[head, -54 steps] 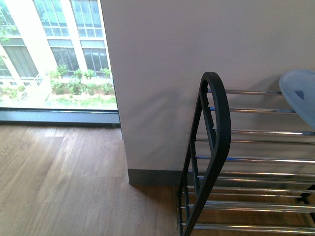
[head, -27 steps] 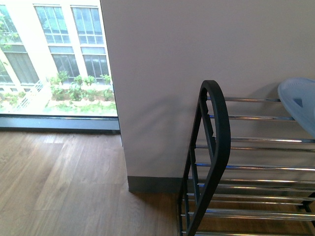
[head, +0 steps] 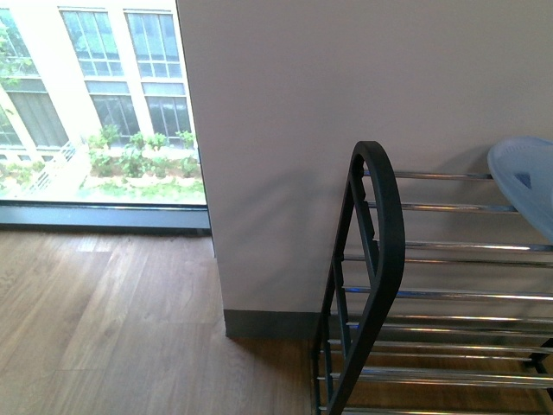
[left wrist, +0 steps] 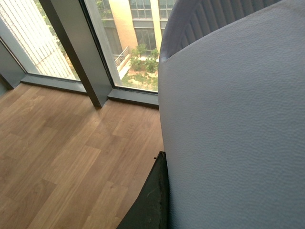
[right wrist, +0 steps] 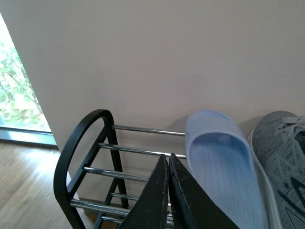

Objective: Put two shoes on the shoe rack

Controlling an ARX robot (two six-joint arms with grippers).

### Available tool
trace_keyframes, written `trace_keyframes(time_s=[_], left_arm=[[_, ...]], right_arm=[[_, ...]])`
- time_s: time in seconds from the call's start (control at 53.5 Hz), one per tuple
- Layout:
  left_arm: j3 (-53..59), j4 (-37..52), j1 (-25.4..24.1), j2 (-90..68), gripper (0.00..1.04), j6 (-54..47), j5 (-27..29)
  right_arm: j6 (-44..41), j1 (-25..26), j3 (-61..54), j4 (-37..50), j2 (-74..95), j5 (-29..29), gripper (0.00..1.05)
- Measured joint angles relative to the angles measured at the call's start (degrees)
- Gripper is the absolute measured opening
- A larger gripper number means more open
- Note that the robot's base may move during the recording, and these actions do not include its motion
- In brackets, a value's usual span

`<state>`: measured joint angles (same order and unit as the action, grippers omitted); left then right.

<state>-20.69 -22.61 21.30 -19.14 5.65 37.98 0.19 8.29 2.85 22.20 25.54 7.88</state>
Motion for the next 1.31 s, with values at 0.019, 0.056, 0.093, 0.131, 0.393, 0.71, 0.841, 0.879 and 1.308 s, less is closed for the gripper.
trace_keyframes(time_s=[0.019, 0.056, 0.093, 0.131, 0.393, 0.71, 0.841, 0.879, 1.308], left_arm=[[0.0, 0.0, 0.0, 0.0, 0.02, 0.0, 0.0], [0.0, 0.0, 0.0, 0.0, 0.02, 0.0, 0.0], [0.0, 0.0, 0.0, 0.0, 0.02, 0.0, 0.0], [0.0, 0.0, 0.0, 0.0, 0.02, 0.0, 0.0], [0.0, 0.0, 0.0, 0.0, 0.02, 0.0, 0.0], [0.0, 0.0, 0.0, 0.0, 0.02, 0.0, 0.0], [0.0, 0.0, 0.0, 0.0, 0.02, 0.0, 0.0], [0.0, 0.0, 0.0, 0.0, 0.02, 0.0, 0.0], [0.0, 0.0, 0.0, 0.0, 0.02, 0.0, 0.1]], right_arm=[[0.0, -0.3, -0.1, -0.4, -0.5, -0.3, 0.01], [0.0, -1.1, -0.4, -1.3, -1.8, -1.0, 0.01], [0.0, -2.8, -0.7, -2.3, -3.0, -4.2, 0.01], [0.0, -5.9, -1.0, -2.9, -4.0, -7.1, 0.01], [0.0, -8.0, -1.8, -5.3, -8.8, -7.7, 0.01], [0.0, -8.1, -1.8, -10.4, -13.9, -7.8, 0.01], [0.0, -8.1, -1.8, -12.0, -15.5, -7.8, 0.01], [0.0, -8.1, -1.8, -14.1, -17.2, -7.8, 0.01], [0.0, -8.1, -1.7, -22.0, -25.2, -7.9, 0.10]])
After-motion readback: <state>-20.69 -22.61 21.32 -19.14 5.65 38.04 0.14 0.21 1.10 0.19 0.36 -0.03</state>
